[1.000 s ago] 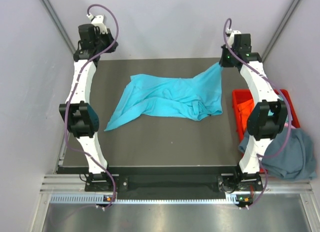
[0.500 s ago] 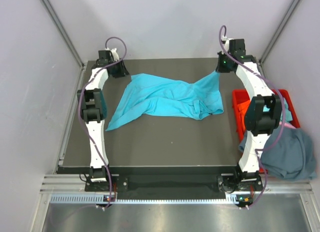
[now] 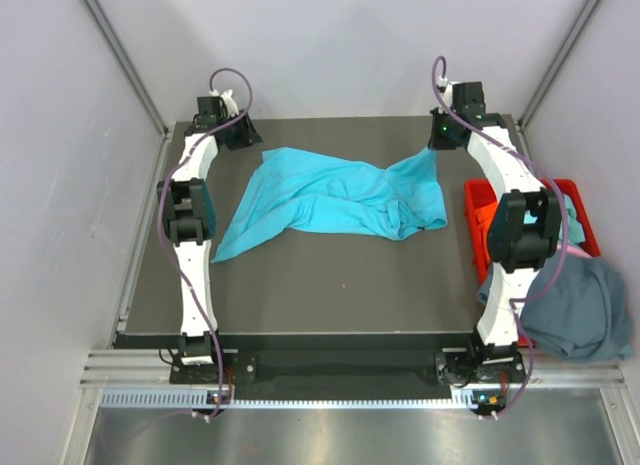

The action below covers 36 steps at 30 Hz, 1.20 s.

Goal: Fold and stack the t-shirts
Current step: Flatten the tshirt out

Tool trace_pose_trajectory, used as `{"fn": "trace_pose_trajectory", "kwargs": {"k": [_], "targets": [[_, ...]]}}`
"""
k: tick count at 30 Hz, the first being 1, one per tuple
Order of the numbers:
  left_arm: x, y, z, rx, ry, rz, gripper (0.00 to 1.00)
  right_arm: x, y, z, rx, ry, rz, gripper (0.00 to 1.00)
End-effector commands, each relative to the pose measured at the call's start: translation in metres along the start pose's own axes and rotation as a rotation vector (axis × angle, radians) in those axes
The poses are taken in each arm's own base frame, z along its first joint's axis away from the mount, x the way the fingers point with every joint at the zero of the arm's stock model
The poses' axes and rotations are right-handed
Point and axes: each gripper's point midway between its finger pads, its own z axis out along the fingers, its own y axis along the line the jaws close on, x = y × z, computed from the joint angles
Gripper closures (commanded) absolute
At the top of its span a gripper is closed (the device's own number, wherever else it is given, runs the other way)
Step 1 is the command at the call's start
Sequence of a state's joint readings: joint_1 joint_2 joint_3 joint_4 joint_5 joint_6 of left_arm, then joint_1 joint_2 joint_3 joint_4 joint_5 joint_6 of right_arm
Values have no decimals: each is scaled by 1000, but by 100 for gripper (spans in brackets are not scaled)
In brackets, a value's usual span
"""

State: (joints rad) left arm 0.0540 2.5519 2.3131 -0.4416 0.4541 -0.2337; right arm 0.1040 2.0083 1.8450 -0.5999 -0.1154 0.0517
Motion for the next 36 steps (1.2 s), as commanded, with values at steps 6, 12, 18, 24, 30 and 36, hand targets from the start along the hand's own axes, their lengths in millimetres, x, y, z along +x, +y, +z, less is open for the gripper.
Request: {"fn": "trace_pose_trajectory", "kwargs": {"k": [6,12,18,24,30,36], "targets": [[7,6,23,-82,-9,106,52,0,3,6,8,-9,-23,100],[13,14,30,-122,1,135,53,3,2,6,11,-3,-25,100],[29,4,39,-144,40,181,58,6,1,7,12,1,-24,100],[37,7,38,-190,64,231,66,6,1,9,9,3,-21,100],[42,10,32,-207,90,239,70,5,3,10,2,2,-16,100],[44,12,27,-225,88,245,74,5,3,10,0,2,-15,100]]}}
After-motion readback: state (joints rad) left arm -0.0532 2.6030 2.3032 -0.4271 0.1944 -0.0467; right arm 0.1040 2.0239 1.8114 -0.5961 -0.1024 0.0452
